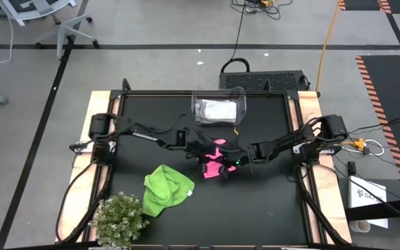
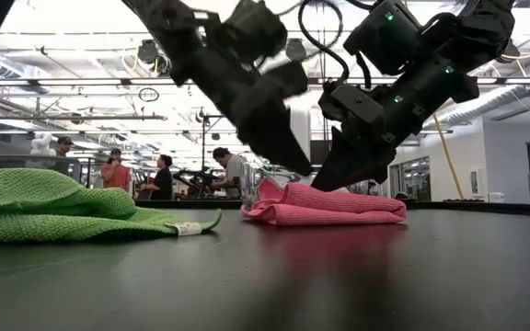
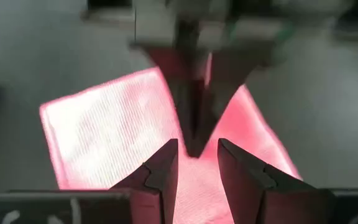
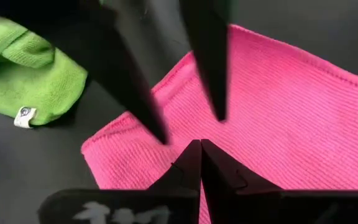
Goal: Fold microfiber towels
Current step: Fold the pink microfiber cloth
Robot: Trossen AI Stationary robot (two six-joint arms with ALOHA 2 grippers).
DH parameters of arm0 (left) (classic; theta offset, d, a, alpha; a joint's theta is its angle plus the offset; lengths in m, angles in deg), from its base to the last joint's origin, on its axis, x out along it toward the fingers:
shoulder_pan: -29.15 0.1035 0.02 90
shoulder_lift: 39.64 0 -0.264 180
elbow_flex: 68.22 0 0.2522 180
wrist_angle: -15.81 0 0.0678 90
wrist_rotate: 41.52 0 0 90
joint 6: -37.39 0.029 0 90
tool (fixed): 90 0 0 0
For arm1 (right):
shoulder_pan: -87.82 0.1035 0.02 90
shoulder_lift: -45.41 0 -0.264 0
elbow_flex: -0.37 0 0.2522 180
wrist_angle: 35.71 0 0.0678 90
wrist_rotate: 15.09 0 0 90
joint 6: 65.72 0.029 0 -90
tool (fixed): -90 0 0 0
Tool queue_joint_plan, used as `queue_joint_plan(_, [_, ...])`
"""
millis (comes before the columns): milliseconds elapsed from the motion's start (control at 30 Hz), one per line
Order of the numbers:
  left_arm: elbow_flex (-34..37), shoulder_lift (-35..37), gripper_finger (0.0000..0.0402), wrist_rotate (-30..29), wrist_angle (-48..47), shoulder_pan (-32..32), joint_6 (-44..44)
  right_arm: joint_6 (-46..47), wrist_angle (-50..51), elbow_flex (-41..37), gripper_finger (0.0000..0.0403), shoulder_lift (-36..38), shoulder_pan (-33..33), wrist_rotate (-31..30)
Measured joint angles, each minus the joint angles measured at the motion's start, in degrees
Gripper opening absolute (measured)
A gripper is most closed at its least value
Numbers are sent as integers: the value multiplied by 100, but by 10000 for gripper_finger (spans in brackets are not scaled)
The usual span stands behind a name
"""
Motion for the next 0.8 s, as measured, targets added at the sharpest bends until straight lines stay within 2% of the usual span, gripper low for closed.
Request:
queue_joint_plan(200, [-3,-573,115,-43,82,42,81,-15,19,-2,0,2,-7,47])
queue_joint_plan(467, [-36,-783,115,-123,-299,36,102,301,581,-150,0,4,120,781])
queue_joint_plan(600, [-31,-796,115,-109,-219,32,80,690,525,-363,0,57,253,1077])
queue_joint_plan(700, [-28,-805,115,-25,-179,24,10,906,603,-420,0,285,301,1371])
queue_joint_plan(800, [-23,-807,115,-5,-195,30,-11,1029,457,-449,0,829,292,1492])
